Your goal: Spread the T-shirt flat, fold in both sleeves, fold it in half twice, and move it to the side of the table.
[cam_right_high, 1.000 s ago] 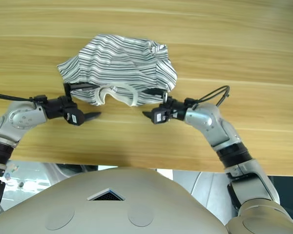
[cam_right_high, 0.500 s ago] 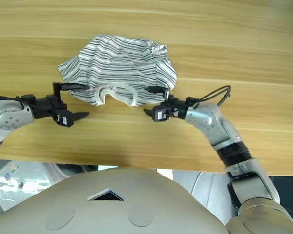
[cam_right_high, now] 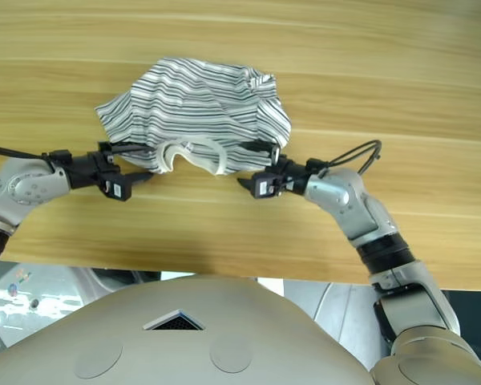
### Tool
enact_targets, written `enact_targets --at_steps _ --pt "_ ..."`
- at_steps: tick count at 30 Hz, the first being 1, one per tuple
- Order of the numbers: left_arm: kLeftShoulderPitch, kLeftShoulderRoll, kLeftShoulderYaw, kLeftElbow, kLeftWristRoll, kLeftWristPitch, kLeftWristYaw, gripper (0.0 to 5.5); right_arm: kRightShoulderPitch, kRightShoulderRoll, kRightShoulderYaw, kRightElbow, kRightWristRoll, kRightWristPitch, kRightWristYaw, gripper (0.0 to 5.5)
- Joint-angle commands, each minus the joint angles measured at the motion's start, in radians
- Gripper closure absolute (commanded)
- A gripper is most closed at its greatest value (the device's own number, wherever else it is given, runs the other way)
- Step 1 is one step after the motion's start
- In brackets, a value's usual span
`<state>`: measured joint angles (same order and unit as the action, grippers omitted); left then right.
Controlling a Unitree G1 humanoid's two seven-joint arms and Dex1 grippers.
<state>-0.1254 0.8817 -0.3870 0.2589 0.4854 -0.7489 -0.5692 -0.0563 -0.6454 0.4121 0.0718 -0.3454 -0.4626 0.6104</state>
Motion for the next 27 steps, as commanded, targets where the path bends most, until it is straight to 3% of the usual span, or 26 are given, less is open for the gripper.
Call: enact_targets --at_steps 1,6,15,27 --pt "0.038 0.005 -0.065 0.084 0.123 0.038 -0.018 3.04 0.016 -0.013 0.008 0.011 -0.039 0.039 0.019 1.33" --pt "0.019 0.013 -0.077 0.123 0.164 0.041 0.019 4.00 0.016 -0.010 0.008 0.007 -0.036 0.042 0.018 1.33" --pt "0.012 0.003 -0.095 0.137 0.180 0.035 0.055 5.49 0.009 -0.007 0.008 0.012 -0.028 0.047 0.024 2.96" --pt "0.014 0.003 -0.096 0.142 0.184 0.023 0.077 5.50 -0.016 0.010 0.005 0.104 -0.036 0.046 0.009 5.02"
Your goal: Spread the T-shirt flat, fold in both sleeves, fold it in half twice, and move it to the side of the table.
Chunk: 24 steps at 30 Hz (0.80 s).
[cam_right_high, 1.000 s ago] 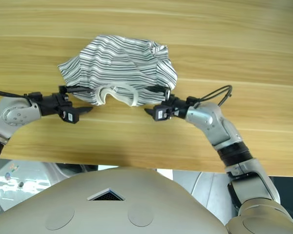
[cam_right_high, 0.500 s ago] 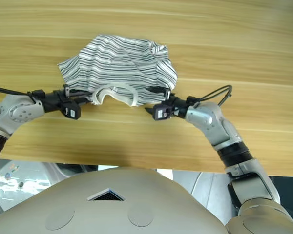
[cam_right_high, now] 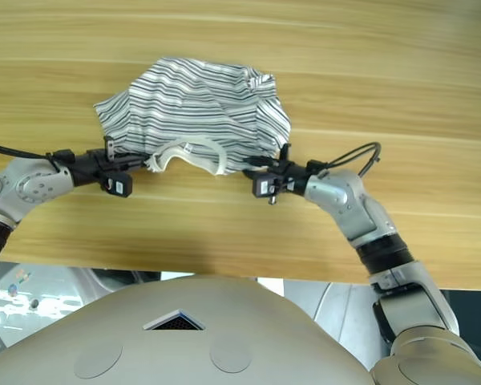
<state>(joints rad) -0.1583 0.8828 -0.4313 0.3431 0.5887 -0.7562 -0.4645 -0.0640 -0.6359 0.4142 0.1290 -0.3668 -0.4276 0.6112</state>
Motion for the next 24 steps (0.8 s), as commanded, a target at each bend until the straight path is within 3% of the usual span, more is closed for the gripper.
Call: enact_targets --at_steps 1,3,9,17,24 --pt "0.048 0.001 -0.052 0.057 0.080 0.031 -0.027 5.50 -0.010 0.001 0.002 0.053 -0.014 0.009 0.007 5.22" --pt "0.044 -0.004 -0.053 0.059 0.081 0.031 -0.025 5.50 -0.014 0.002 0.001 0.068 -0.015 0.004 0.002 5.47" --pt "-0.027 -0.024 -0.006 0.057 0.030 0.013 0.010 5.50 -0.034 -0.025 -0.075 0.025 0.050 -0.007 -0.008 5.47" --pt "-0.445 0.000 0.264 0.142 -0.171 -0.032 0.136 5.50 -0.280 -0.083 -0.397 -0.066 0.211 0.023 -0.107 5.47" --pt "-0.610 0.075 0.425 0.059 -0.461 -0.079 0.043 5.50 -0.319 -0.176 -0.611 -0.210 0.381 0.029 -0.073 5.47"
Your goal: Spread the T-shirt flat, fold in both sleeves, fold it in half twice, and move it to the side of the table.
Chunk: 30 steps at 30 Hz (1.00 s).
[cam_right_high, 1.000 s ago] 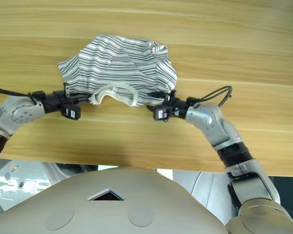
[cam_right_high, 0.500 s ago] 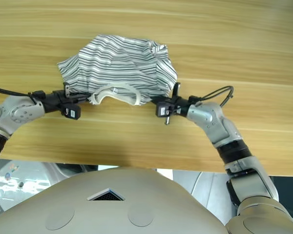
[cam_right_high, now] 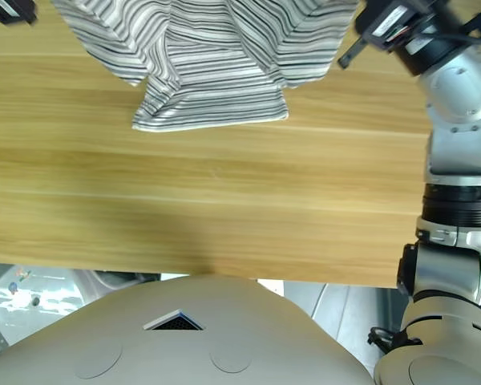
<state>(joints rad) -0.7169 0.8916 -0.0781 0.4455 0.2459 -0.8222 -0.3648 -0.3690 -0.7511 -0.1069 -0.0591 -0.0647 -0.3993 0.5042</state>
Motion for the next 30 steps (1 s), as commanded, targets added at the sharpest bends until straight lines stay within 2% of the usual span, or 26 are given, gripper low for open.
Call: enact_targets --at_steps 1,3,8,13,16,17,21,23,25,30 --pt "-0.041 0.083 0.084 -0.068 -0.167 -0.021 -0.088 5.50 0.001 -0.077 -0.124 -0.043 0.136 -0.004 0.058 5.47" --pt "-0.008 0.104 0.094 -0.128 -0.292 -0.032 -0.163 5.50 0.038 -0.103 -0.184 -0.084 0.248 -0.016 0.112 5.47" --pt "0.226 0.195 0.141 -0.412 -0.793 0.011 -0.467 5.50 0.163 -0.131 -0.304 -0.146 0.603 -0.073 0.369 5.47" --pt "0.331 0.159 0.208 -0.559 -1.207 0.147 -0.866 5.50 0.277 -0.091 -0.324 -0.184 0.936 -0.095 0.770 5.47" --pt "0.325 0.109 0.245 -0.611 -1.370 0.289 -1.022 5.50 0.241 -0.083 -0.336 -0.155 1.073 -0.011 0.886 5.47" --pt "0.309 0.095 0.244 -0.602 -1.388 0.334 -1.064 5.50 0.218 -0.085 -0.322 -0.130 1.075 0.012 0.905 5.47" --pt "0.088 0.024 0.111 -0.311 -1.127 0.413 -1.174 5.50 0.082 -0.085 -0.149 -0.008 0.846 0.034 0.945 5.47" --pt "0.084 0.014 0.095 -0.334 -1.084 0.437 -1.224 5.50 0.066 -0.083 -0.120 -0.031 0.843 0.057 0.980 5.47" --pt "0.153 0.019 0.107 -0.439 -1.088 0.431 -1.246 5.50 0.097 -0.071 -0.130 -0.093 0.877 0.061 1.006 5.47" --pt "0.365 0.014 0.223 -0.726 -1.182 0.426 -1.246 5.50 0.236 -0.039 -0.271 -0.334 1.026 0.061 1.018 5.47"
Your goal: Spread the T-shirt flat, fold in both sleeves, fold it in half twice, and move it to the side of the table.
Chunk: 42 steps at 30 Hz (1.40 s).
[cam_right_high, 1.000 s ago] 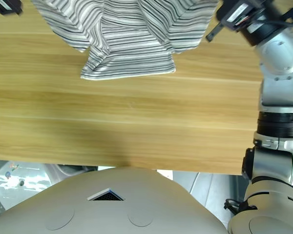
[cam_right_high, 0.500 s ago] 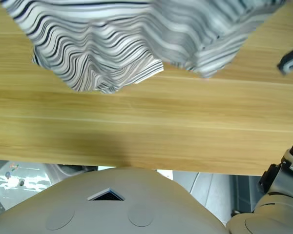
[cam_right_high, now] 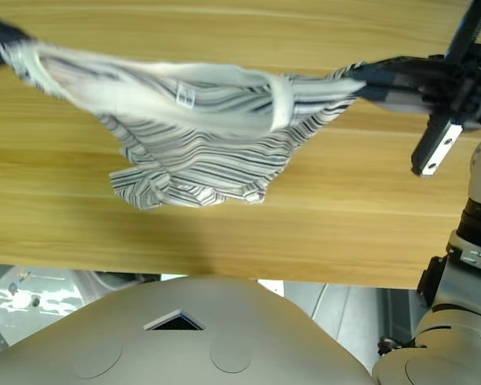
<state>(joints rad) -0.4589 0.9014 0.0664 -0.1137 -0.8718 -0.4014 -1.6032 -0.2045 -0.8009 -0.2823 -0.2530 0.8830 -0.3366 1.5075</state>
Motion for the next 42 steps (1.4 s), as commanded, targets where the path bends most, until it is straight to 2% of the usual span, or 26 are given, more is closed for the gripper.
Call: enact_targets --at_steps 1,3,6,8,10,11,13,14,16,19,22,23,24,27,30,33,37,39,42 --pt "0.129 0.007 0.096 -0.203 -0.072 0.008 -0.007 5.50 0.087 0.011 -0.118 -0.171 0.090 -0.001 0.014 5.47" --pt "0.098 -0.007 0.095 -0.160 0.034 -0.022 0.007 5.50 0.059 0.005 -0.112 -0.133 0.005 -0.015 -0.014 5.47" --pt "-0.062 -0.050 0.011 0.104 0.332 -0.086 0.072 5.50 -0.112 0.016 0.018 0.126 -0.340 -0.065 -0.123 5.47" --pt "-0.229 -0.080 -0.067 0.370 0.519 -0.137 0.094 5.50 -0.287 0.032 0.114 0.360 -0.592 -0.095 -0.251 5.47" --pt "-0.486 -0.129 -0.146 0.714 0.700 -0.162 0.182 5.50 -0.537 0.050 0.206 0.653 -0.859 -0.099 -0.499 5.47" --pt "-0.643 -0.156 -0.180 0.889 0.801 -0.143 0.311 5.50 -0.688 0.059 0.255 0.809 -0.990 -0.075 -0.675 5.47" --pt "-0.964 -0.200 -0.264 1.172 1.033 -0.039 0.795 5.50 -0.998 0.064 0.339 1.095 -1.207 0.007 -1.102 5.47" --pt "-1.109 -0.209 -0.299 1.256 1.124 0.033 1.068 5.50 -1.132 0.054 0.344 1.187 -1.253 0.056 -1.293 5.47" --pt "-1.358 -0.190 -0.256 1.322 1.160 0.110 1.477 5.50 -1.327 -0.009 0.306 1.248 -1.300 0.096 -1.600 5.47" --pt "-1.535 -0.109 -0.142 1.309 1.127 0.032 1.736 5.50 -1.414 -0.117 0.253 1.181 -1.369 0.034 -1.845 5.47" --pt "-1.462 -0.043 -0.143 1.272 1.197 -0.092 1.870 5.50 -1.323 -0.173 0.254 1.111 -1.427 -0.039 -1.891 5.47" --pt "-1.413 -0.039 -0.167 1.272 1.224 -0.111 1.863 5.50 -1.282 -0.172 0.269 1.111 -1.435 -0.058 -1.864 5.47" --pt "-1.317 -0.059 -0.226 1.289 1.252 -0.122 1.734 5.50 -1.212 -0.160 0.306 1.124 -1.448 -0.084 -1.804 5.47" --pt "-0.893 -0.131 -0.355 1.326 1.259 -0.317 1.247 5.50 -0.941 -0.091 0.495 1.213 -1.503 -0.211 -1.498 5.47" --pt "-0.579 -0.174 -0.450 1.336 1.263 -0.524 0.993 5.50 -0.746 -0.073 0.617 1.267 -1.497 -0.377 -1.249 5.47" --pt "-0.332 -0.232 -0.520 1.231 1.173 -0.656 0.826 5.50 -0.586 -0.084 0.658 1.166 -1.329 -0.483 -0.963 5.47" --pt "-0.073 -0.176 -0.596 0.824 0.855 -0.615 0.596 5.50 -0.408 -0.148 0.650 0.932 -1.064 -0.524 -0.717 5.47" --pt "-0.009 -0.119 -0.579 0.658 0.739 -0.543 0.519 5.50 -0.325 -0.179 0.634 0.786 -0.921 -0.498 -0.616 5.47" --pt "0.020 -0.066 -0.535 0.564 0.677 -0.470 0.457 5.50 -0.225 -0.210 0.629 0.602 -0.764 -0.443 -0.507 5.47"
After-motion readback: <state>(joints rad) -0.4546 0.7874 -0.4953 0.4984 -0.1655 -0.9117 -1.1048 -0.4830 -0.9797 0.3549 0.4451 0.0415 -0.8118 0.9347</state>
